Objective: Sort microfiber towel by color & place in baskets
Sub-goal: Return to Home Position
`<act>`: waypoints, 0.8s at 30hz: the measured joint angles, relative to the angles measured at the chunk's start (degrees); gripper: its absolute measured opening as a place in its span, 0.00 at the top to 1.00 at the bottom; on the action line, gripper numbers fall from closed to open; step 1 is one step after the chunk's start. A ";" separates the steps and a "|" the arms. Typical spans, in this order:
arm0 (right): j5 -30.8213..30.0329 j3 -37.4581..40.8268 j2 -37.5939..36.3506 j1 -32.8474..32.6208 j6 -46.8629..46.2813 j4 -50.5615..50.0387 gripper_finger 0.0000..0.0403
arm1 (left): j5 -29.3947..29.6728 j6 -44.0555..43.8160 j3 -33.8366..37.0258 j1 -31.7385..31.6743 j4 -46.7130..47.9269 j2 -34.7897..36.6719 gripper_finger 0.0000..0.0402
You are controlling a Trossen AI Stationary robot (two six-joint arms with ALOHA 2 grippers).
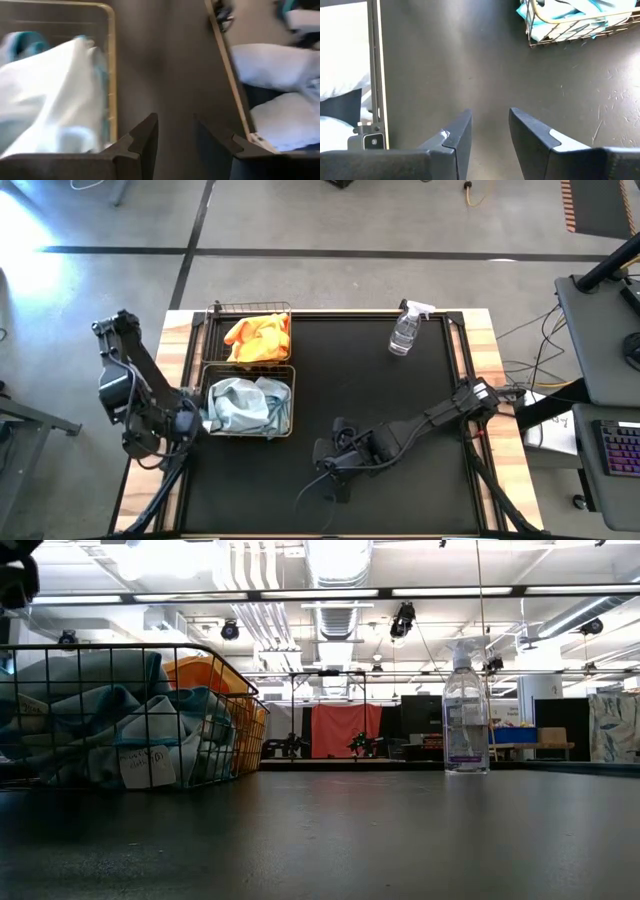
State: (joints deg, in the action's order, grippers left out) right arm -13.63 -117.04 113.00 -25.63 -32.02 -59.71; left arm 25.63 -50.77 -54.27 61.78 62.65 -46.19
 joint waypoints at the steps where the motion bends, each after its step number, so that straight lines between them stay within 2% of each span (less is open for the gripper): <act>1: 0.01 0.08 -0.03 0.00 -0.01 0.03 0.69 | -0.02 0.92 1.84 0.44 -2.77 1.00 0.73; 4: 0.01 0.38 -0.05 0.00 -0.15 0.09 0.69 | -0.34 5.35 7.32 1.67 -12.73 4.01 0.73; 13: 0.10 3.76 -0.05 0.00 -0.41 2.49 0.69 | -7.03 19.12 20.61 4.22 -39.53 11.06 0.73; 20: 2.06 9.75 -0.14 0.00 0.87 13.06 0.69 | -9.83 24.52 26.58 5.95 -52.08 13.31 0.73; 24: 3.85 14.97 -0.14 0.00 1.60 20.69 0.69 | -10.18 24.99 28.73 6.78 -55.84 13.09 0.73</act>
State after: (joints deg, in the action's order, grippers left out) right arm -9.78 -102.07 112.86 -25.63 -30.41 -39.02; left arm 15.44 -25.78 -25.53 68.56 6.81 -33.10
